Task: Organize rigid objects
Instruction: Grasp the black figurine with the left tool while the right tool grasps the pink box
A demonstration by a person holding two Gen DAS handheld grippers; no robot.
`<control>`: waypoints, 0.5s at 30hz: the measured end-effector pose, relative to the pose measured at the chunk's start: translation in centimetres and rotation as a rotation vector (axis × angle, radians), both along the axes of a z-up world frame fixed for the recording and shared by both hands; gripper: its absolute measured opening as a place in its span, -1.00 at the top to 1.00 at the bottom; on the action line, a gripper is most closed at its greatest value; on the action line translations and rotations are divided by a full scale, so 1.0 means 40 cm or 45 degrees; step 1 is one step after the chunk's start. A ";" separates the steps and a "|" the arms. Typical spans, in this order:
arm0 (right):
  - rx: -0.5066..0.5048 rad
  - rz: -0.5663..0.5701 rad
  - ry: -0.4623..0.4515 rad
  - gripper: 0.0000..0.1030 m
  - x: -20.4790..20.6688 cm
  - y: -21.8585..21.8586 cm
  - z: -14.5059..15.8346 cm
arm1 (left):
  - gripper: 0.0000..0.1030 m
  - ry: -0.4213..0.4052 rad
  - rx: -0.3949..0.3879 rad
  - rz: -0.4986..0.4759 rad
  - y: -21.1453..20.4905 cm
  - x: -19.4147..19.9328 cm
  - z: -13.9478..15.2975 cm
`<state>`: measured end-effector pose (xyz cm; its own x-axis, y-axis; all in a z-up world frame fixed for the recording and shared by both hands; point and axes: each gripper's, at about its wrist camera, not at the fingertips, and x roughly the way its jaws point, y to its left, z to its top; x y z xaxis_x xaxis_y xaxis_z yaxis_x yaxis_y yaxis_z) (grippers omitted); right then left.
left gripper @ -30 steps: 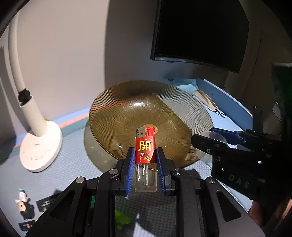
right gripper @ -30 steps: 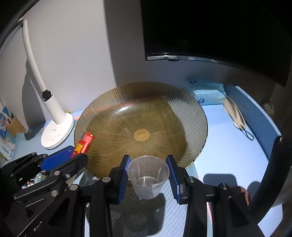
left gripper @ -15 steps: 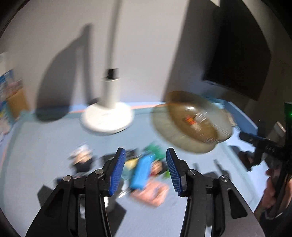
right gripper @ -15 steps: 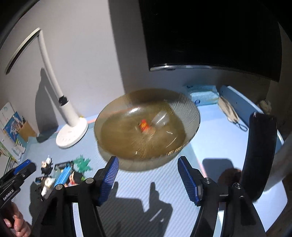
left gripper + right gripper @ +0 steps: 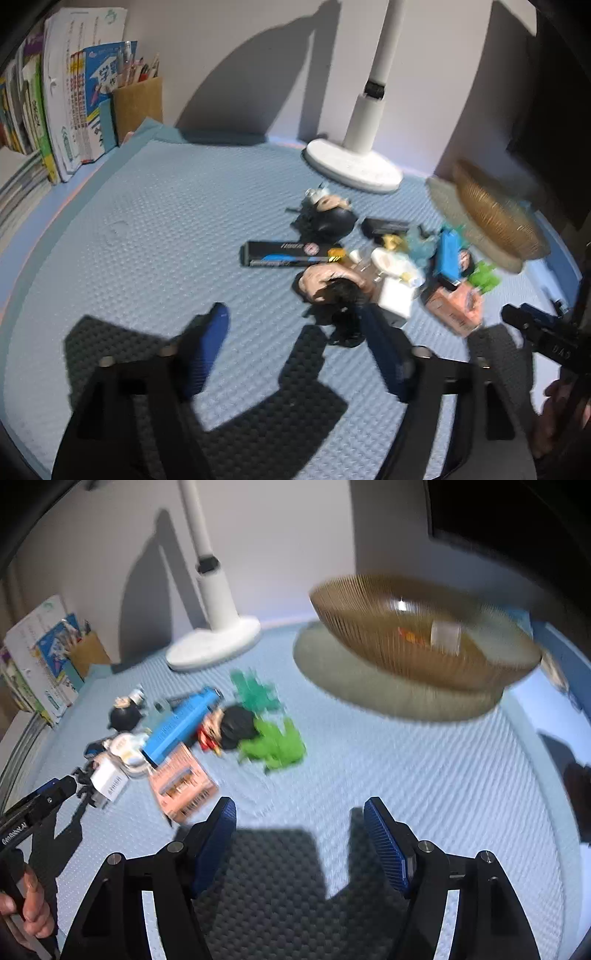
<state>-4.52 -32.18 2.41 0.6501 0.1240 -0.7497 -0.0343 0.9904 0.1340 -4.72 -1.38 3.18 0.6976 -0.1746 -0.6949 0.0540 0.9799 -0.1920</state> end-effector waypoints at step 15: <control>0.045 0.324 0.081 -0.46 0.022 0.115 0.035 | -0.26 0.059 -0.012 -0.239 -0.034 -0.012 0.005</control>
<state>-3.65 -27.56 3.83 0.5465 0.3045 -0.7802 -0.2722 0.9456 0.1783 -5.18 -2.74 3.39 0.6195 -0.3056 -0.7231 0.2268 0.9515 -0.2078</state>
